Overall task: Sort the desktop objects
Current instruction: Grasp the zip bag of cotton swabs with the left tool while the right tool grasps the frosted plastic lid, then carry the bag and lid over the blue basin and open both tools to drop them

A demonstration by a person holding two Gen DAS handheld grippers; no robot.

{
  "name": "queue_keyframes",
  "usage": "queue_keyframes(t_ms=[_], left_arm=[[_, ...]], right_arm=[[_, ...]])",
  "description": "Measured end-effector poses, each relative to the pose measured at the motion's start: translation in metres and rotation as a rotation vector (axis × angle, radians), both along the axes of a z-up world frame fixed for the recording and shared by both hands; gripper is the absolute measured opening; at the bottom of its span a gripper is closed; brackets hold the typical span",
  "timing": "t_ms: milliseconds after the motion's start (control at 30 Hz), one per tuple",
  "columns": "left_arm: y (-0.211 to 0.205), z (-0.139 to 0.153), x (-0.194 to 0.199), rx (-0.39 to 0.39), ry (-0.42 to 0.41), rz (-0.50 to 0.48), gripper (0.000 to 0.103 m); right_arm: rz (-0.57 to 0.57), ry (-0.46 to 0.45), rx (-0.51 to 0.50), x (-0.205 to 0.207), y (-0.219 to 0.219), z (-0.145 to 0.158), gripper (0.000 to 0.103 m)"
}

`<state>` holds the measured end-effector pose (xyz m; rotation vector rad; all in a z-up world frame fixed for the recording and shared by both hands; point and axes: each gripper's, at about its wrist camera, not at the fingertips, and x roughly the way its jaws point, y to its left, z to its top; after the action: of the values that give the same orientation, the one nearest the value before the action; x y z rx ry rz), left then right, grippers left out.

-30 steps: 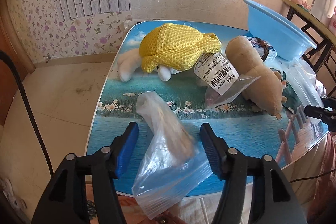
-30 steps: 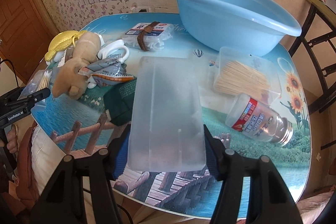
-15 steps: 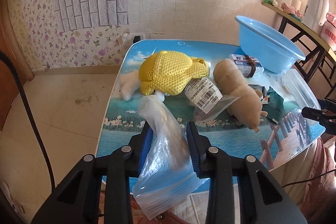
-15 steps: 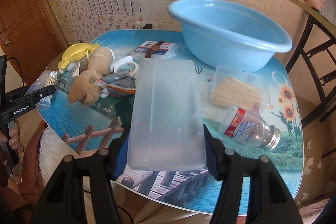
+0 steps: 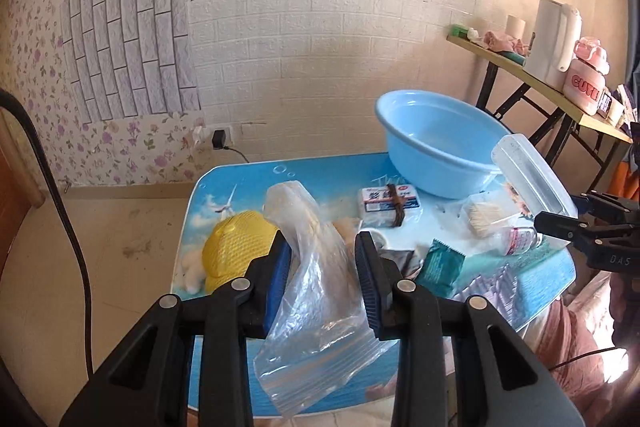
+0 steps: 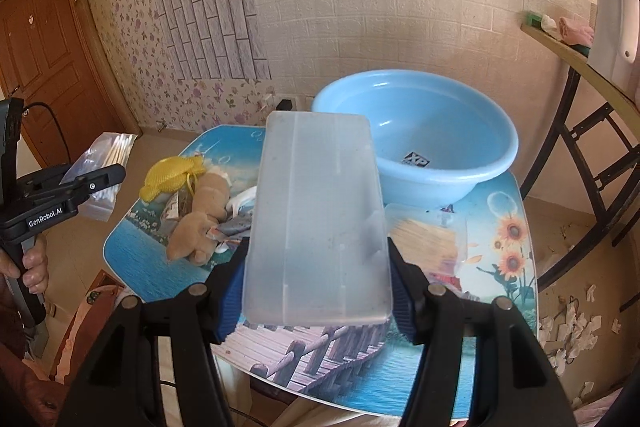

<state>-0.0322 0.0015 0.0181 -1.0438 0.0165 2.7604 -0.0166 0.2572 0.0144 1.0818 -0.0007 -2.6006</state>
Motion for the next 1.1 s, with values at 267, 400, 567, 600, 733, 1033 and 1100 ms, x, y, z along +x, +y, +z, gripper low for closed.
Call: queue_keyframes(t_ms=[267, 400, 567, 600, 733, 1033, 1100], left_arm=[[0.057, 0.019, -0.043, -0.006, 0.023, -0.117, 0.032], [0.084, 0.02, -0.069, 0.003, 0.023, -0.158, 0.032], [0.115, 0.019, -0.101, -0.001, 0.029, -0.206, 0.032], [0.12, 0.019, -0.107, -0.005, 0.031, -0.215, 0.032], [0.131, 0.019, -0.126, -0.02, 0.041, -0.226, 0.032], [0.089, -0.013, -0.121, -0.058, -0.049, -0.112, 0.035], [0.077, -0.023, -0.113, -0.042, -0.093, -0.099, 0.045]], right_arm=[[-0.066, 0.022, 0.006, -0.036, 0.032, 0.005, 0.06], [-0.079, 0.02, -0.006, -0.06, 0.043, 0.002, 0.06], [-0.068, 0.041, -0.02, -0.087, 0.051, 0.0, 0.06], [-0.065, 0.042, -0.024, -0.092, 0.052, -0.001, 0.06], [-0.068, 0.036, -0.027, -0.112, 0.058, -0.007, 0.06], [-0.077, 0.014, -0.057, -0.13, 0.066, -0.022, 0.06], [-0.078, 0.011, -0.057, -0.128, 0.066, -0.023, 0.06]])
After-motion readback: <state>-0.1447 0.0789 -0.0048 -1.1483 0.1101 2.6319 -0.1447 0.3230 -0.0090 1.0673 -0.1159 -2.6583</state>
